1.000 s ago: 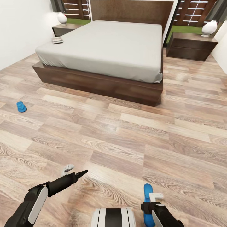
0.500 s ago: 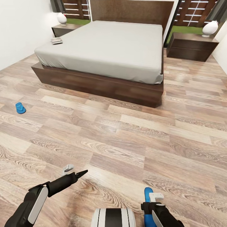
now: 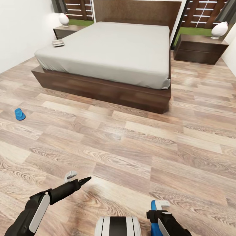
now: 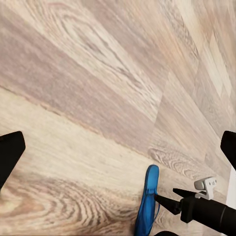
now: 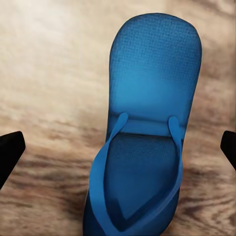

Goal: In the bedroom, move the book from the bed onto either nightstand, and place the two sandals side by side next to the bed.

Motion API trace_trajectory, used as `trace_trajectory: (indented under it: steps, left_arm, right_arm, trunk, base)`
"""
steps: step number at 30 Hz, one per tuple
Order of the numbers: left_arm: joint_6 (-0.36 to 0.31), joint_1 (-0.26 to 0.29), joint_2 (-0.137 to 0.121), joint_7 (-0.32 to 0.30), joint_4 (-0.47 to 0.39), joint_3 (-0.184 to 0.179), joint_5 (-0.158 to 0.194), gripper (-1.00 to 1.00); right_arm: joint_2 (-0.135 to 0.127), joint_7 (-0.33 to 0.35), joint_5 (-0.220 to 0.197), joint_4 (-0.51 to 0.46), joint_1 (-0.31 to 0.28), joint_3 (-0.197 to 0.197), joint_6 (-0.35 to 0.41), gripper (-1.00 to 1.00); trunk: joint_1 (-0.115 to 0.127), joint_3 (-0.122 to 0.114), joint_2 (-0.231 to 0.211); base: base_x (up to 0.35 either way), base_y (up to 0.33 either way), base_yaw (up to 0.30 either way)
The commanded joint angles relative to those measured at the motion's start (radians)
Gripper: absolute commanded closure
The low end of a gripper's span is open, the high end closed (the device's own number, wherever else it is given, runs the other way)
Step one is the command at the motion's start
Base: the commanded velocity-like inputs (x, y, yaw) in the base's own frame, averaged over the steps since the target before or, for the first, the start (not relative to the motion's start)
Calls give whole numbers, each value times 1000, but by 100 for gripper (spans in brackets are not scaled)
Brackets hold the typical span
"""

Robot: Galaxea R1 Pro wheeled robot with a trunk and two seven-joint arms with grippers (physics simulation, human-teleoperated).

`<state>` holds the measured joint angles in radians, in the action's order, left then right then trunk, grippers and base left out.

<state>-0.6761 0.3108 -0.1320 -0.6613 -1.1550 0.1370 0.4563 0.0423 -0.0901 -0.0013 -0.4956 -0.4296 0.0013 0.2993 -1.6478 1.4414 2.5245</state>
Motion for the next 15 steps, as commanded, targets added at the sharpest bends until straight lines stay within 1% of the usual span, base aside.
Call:
trace_trajectory:
  steps: [1, 12, 15]
  left_arm:
    - [-6, 0, 0, -1, 0, 1, 4, -100]
    - [-8, 0, 0, -1, 0, 0, 5, -100]
    - [-8, 0, 0, 0, 0, 0, 5, -100]
  right_arm:
    - [0, -4, 0, -2, 0, 0, 6, -100]
    - [0, -4, 0, -2, 0, 0, 6, -100]
    - [0, -4, 0, -1, 0, 0, 6, -100]
  trunk:
    - [0, 1, 0]
    - [0, 1, 0]
    - [-1, 12, 1]
  base:
    - [19, 0, 0]
    - [5, 0, 0]
    - [0, 0, 0]
